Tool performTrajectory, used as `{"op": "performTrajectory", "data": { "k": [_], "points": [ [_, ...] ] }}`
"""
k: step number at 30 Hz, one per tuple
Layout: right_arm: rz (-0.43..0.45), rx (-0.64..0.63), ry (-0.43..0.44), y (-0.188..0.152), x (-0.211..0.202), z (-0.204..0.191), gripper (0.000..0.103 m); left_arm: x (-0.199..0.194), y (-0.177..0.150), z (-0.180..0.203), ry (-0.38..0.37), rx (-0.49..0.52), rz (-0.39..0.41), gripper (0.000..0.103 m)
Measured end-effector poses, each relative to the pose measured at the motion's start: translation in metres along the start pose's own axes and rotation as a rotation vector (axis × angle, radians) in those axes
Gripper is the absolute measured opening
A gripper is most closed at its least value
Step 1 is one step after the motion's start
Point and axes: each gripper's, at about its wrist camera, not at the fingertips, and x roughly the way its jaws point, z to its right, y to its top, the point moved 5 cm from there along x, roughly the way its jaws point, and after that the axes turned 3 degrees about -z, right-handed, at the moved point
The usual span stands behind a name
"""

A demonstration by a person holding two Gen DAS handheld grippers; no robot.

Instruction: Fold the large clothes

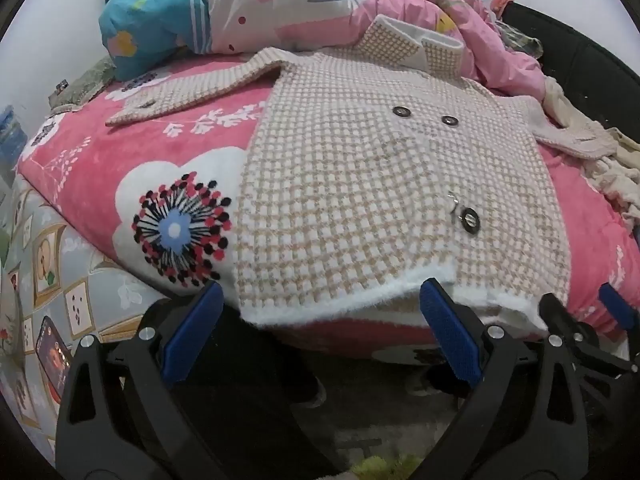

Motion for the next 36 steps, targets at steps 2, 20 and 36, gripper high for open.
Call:
{"op": "performTrajectory", "data": {
  "k": [2, 20, 36],
  "points": [
    [0.002, -0.023, 0.000, 0.008, 0.004, -0.002, 0.098, 0.007, 0.003, -0.004, 0.002, -0.014, -0.011, 0.095],
    [0.072, -0.180, 0.178, 0.123, 0.060, -0.070, 0.098, 0.061, 0.121, -0.092, 0.065, -0.120, 0.127, 0.095],
    [0.125, -0.308, 0.329, 0.199, 0.115, -0.169, 0.098, 0.141, 0.268, -0.268, 0.244, -0.502, 0.219, 0.095]
  ]
}}
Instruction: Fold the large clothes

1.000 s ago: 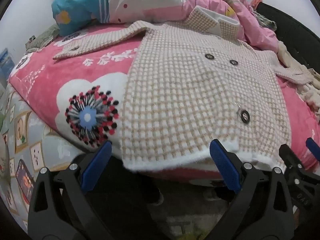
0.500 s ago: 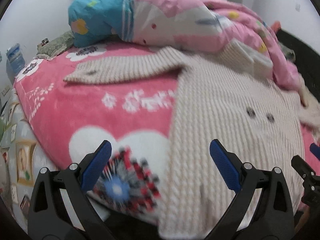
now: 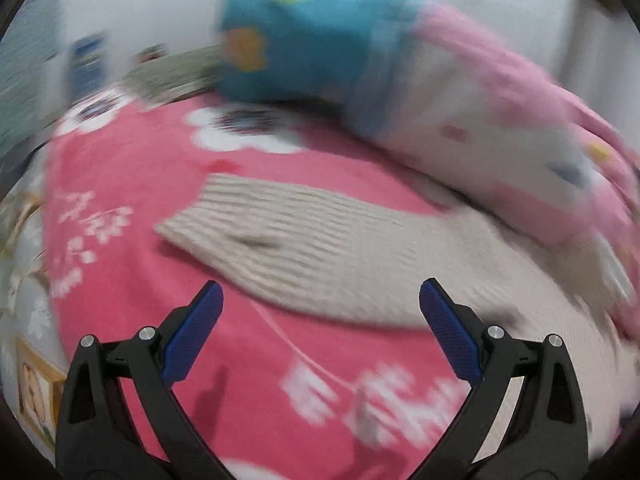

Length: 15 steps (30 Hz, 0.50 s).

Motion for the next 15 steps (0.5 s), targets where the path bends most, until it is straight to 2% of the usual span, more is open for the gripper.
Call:
{"op": "performTrajectory", "data": {
  "k": [2, 4, 7, 10, 11, 12, 13, 15],
  "points": [
    [-0.023, 0.003, 0.008, -0.004, 0.009, -0.001, 0.098, 0.021, 0.014, -0.024, 0.063, -0.089, -0.005, 0.095],
    [-0.048, 0.009, 0.011, -0.008, 0.018, 0.000, 0.098, 0.046, 0.021, -0.045, 0.129, -0.165, -0.044, 0.095],
    [-0.078, 0.013, -0.001, -0.012, 0.023, 0.001, 0.098, 0.084, 0.025, -0.063, 0.165, -0.256, -0.106, 0.093],
    [-0.097, 0.014, -0.027, -0.014, 0.023, 0.002, 0.098, 0.100, 0.022, -0.075, 0.198, -0.296, -0.137, 0.069],
    [-0.105, 0.017, -0.040, -0.016, 0.021, 0.003, 0.098, 0.106, 0.017, -0.075, 0.200, -0.300, -0.144, 0.066],
    [-0.110, 0.020, -0.048, -0.018, 0.019, 0.004, 0.098, 0.113, 0.016, -0.073, 0.202, -0.301, -0.138, 0.064],
    [-0.114, 0.025, -0.060, -0.021, 0.016, 0.005, 0.098, 0.112, 0.016, -0.070, 0.212, -0.290, -0.115, 0.057],
    [-0.117, 0.040, -0.083, -0.026, 0.008, 0.010, 0.098, 0.105, 0.017, -0.060, 0.251, -0.233, -0.062, 0.038]
  ]
}}
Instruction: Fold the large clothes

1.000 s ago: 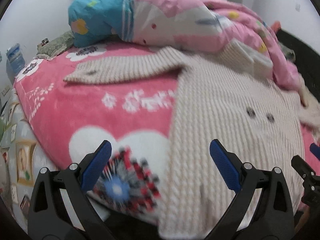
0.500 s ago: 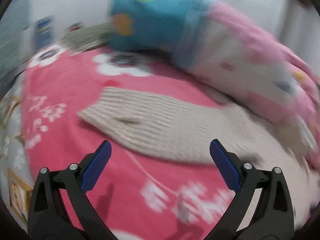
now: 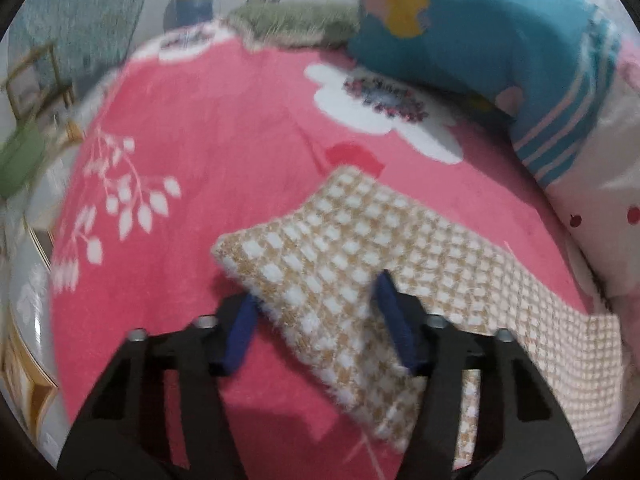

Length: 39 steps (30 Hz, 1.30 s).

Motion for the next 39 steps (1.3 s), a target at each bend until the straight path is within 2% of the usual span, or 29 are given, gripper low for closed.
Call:
{"op": "performTrajectory", "data": {
  "k": [1, 2, 4, 8, 13, 16, 19, 21, 23, 25, 27, 28, 29, 32, 34, 36, 37, 38, 39],
  "points": [
    [-0.001, 0.009, -0.010, -0.004, -0.004, 0.003, 0.098, -0.007, -0.001, 0.003, 0.024, 0.024, 0.031, 0.020],
    [-0.002, 0.014, -0.015, -0.006, -0.007, 0.005, 0.098, -0.009, 0.000, 0.006, 0.016, 0.033, 0.044, 0.016],
    [0.004, 0.020, -0.038, -0.013, -0.016, 0.011, 0.098, -0.014, 0.002, 0.012, -0.015, 0.054, 0.052, 0.012],
    [0.023, 0.066, -0.068, -0.023, -0.034, 0.028, 0.098, -0.065, 0.010, 0.027, -0.108, 0.124, 0.153, 0.011],
    [0.037, 0.168, -0.069, -0.042, -0.048, 0.059, 0.098, -0.179, 0.005, 0.083, -0.340, 0.272, 0.312, 0.011],
    [0.043, 0.208, -0.074, -0.053, -0.056, 0.077, 0.098, -0.277, -0.026, 0.136, -0.586, 0.382, 0.366, 0.011],
    [0.056, 0.237, -0.093, -0.063, -0.066, 0.096, 0.098, -0.346, -0.073, 0.184, -0.789, 0.491, 0.340, 0.011],
    [0.066, 0.264, -0.116, -0.074, -0.074, 0.114, 0.098, -0.374, -0.111, 0.218, -0.884, 0.583, 0.292, 0.013],
    [0.067, 0.294, -0.136, -0.085, -0.079, 0.134, 0.098, -0.385, -0.151, 0.247, -0.967, 0.669, 0.208, 0.019],
    [0.059, 0.318, -0.150, -0.095, -0.081, 0.152, 0.098, -0.381, -0.195, 0.273, -1.045, 0.748, 0.061, 0.027],
    [0.052, 0.337, -0.158, -0.101, -0.080, 0.167, 0.098, -0.367, -0.221, 0.283, -1.049, 0.779, -0.045, 0.035],
    [0.046, 0.343, -0.162, -0.104, -0.079, 0.176, 0.098, -0.359, -0.238, 0.283, -1.048, 0.790, -0.099, 0.044],
    [0.038, 0.341, -0.165, -0.106, -0.077, 0.185, 0.098, -0.353, -0.243, 0.280, -1.045, 0.791, -0.114, 0.053],
    [0.040, 0.334, -0.180, -0.105, -0.075, 0.207, 0.098, -0.339, -0.250, 0.261, -1.006, 0.820, -0.093, 0.061],
    [0.044, 0.348, -0.153, -0.099, -0.075, 0.221, 0.098, -0.323, -0.252, 0.245, -0.938, 0.855, -0.091, 0.067],
    [0.051, 0.381, -0.070, -0.089, -0.073, 0.233, 0.098, -0.296, -0.236, 0.236, -0.853, 0.871, -0.091, 0.067],
    [0.052, 0.403, -0.002, -0.082, -0.070, 0.236, 0.098, -0.278, -0.233, 0.226, -0.790, 0.866, -0.097, 0.068],
    [0.045, 0.438, 0.117, -0.073, -0.064, 0.239, 0.098, -0.262, -0.228, 0.218, -0.752, 0.858, -0.112, 0.068],
    [0.033, 0.456, 0.196, -0.068, -0.059, 0.238, 0.098, -0.241, -0.225, 0.211, -0.688, 0.846, -0.137, 0.068]
  ]
}}
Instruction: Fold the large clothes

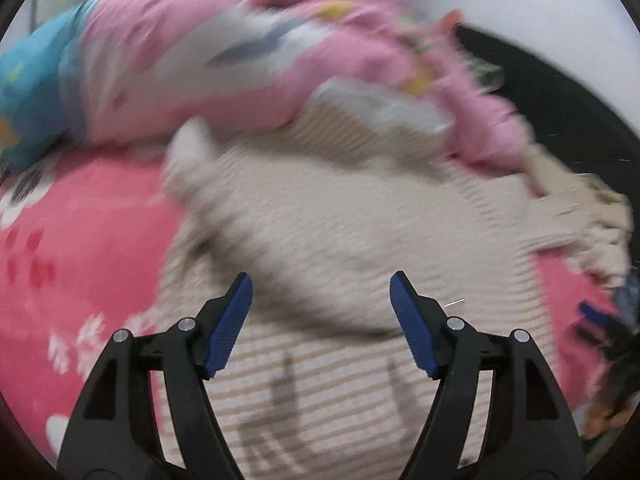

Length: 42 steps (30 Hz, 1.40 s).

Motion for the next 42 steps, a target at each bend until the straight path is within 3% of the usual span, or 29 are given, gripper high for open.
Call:
{"op": "performTrajectory", "data": {
  "k": [2, 5, 8, 12, 19, 21, 25, 31, 34, 37, 42],
  "points": [
    [-0.098, 0.057, 0.207, 0.015, 0.024, -0.007, 0.098, 0.019, -0.012, -0.023, 0.096, -0.035, -0.053, 0.068],
    [-0.217, 0.120, 0.370, 0.030, 0.066, -0.021, 0.098, 0.048, -0.026, -0.053, 0.250, -0.059, -0.117, 0.068],
    [-0.308, 0.170, 0.458, 0.039, 0.104, -0.034, 0.090, 0.059, -0.035, -0.066, 0.276, -0.088, -0.122, 0.070],
    [-0.350, 0.220, 0.511, 0.050, 0.135, -0.038, 0.083, 0.056, -0.044, -0.072, 0.265, -0.089, -0.078, 0.074],
    [-0.409, 0.191, 0.410, 0.059, 0.177, -0.045, 0.067, 0.055, -0.056, -0.094, 0.142, -0.168, -0.049, 0.077],
    [-0.406, 0.165, 0.388, 0.060, 0.177, -0.050, 0.067, 0.052, -0.060, -0.101, 0.119, -0.176, -0.031, 0.077],
    [-0.406, 0.139, 0.354, 0.059, 0.178, -0.061, 0.049, 0.047, -0.068, -0.105, 0.115, -0.172, -0.007, 0.078],
    [-0.400, 0.024, 0.187, 0.051, 0.197, -0.092, 0.029, 0.048, -0.067, -0.104, 0.091, -0.188, 0.002, 0.078],
    [-0.361, -0.034, 0.155, 0.055, 0.182, -0.112, 0.009, 0.050, -0.064, -0.107, 0.089, -0.191, 0.003, 0.078],
    [-0.263, -0.086, 0.141, 0.073, 0.150, -0.133, 0.008, 0.047, -0.069, -0.109, 0.087, -0.193, 0.004, 0.078],
    [-0.041, -0.130, 0.042, 0.123, 0.075, -0.138, 0.008, 0.049, -0.065, -0.105, 0.091, -0.192, 0.002, 0.078]
  ]
}}
